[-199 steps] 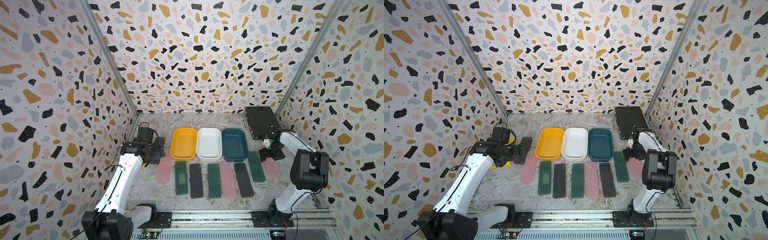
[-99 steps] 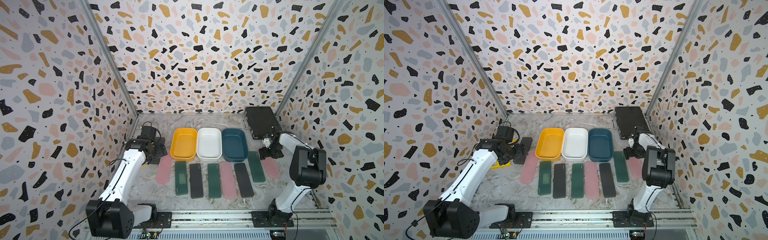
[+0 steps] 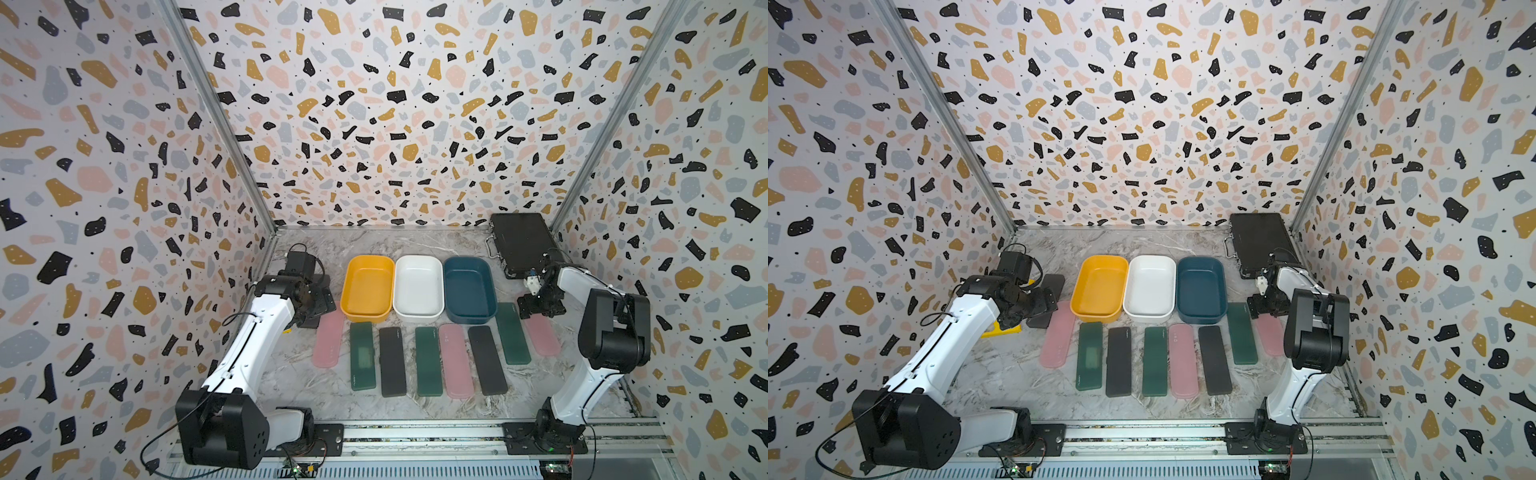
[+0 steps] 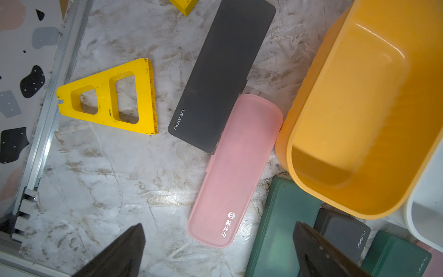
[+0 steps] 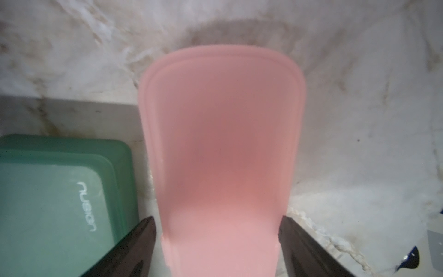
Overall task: Place the pencil cases by color into the storage box
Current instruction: Pick up the pencil case from the center of the board.
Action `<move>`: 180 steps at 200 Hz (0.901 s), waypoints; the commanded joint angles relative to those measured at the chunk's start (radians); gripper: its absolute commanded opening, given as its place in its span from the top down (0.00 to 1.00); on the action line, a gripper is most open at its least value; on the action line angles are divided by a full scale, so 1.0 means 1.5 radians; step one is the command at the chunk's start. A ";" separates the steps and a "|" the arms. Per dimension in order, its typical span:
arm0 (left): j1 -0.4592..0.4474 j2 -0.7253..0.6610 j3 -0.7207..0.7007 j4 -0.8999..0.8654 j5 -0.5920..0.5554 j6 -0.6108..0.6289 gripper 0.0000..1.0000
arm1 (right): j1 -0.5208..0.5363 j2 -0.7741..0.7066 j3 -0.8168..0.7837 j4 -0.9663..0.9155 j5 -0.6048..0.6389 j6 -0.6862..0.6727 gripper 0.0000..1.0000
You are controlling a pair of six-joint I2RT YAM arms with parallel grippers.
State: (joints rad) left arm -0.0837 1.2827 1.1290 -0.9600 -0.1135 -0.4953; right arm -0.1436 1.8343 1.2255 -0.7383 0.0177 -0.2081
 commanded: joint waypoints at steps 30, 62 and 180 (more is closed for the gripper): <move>-0.008 0.014 -0.003 0.010 -0.014 -0.013 0.00 | -0.009 0.039 -0.005 0.010 -0.047 -0.007 0.16; -0.012 0.017 -0.006 0.008 -0.017 -0.015 0.00 | -0.009 0.056 -0.004 0.007 -0.068 0.000 0.16; -0.014 0.016 -0.023 0.012 -0.012 -0.012 0.00 | -0.009 0.096 0.026 -0.043 -0.079 0.028 0.00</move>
State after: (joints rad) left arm -0.1013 1.3060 1.1053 -0.9482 -0.1215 -0.5129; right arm -0.1551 1.9018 1.2991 -0.7559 -0.0216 -0.1795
